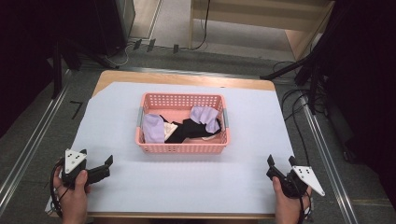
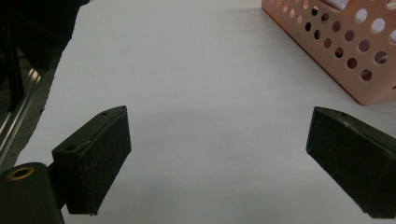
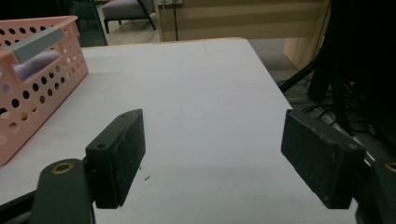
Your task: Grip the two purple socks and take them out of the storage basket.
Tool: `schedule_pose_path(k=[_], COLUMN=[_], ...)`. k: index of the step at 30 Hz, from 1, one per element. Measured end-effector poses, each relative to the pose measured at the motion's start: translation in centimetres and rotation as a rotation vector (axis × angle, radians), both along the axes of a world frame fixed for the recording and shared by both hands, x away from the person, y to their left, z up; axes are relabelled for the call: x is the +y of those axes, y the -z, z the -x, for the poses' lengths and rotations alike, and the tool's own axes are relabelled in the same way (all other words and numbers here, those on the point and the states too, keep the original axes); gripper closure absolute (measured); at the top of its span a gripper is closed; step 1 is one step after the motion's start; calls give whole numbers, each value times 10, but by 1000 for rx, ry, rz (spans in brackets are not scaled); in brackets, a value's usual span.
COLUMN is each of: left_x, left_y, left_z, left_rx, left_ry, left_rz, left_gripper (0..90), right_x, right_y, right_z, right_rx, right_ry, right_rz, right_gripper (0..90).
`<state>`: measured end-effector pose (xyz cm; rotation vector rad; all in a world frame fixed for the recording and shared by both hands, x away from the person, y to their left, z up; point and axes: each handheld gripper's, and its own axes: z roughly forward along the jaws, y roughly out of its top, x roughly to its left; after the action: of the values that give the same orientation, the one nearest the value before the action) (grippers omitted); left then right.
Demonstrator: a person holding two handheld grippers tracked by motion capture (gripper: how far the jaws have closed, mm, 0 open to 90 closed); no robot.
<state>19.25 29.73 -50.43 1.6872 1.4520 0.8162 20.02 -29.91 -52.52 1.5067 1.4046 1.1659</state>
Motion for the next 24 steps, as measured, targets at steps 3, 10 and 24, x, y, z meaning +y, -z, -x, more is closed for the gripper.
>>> schedule_pose_path(k=[3,10,24], left_x=[0,0,-2], left_y=[0,0,1], left_z=[0,0,-1], left_rx=[-3,-1,0], left_ry=[1,3,4], left_rz=[-2,-5,-11], left_gripper=[74,74,74], right_x=[2,16,66], right_y=[0,-11,-47], right_z=[0,0,-34], right_rx=[-16,-96,-101], right_ry=[-8,-18,-158], right_rz=[-3,7,42], right_gripper=[295,373,479])
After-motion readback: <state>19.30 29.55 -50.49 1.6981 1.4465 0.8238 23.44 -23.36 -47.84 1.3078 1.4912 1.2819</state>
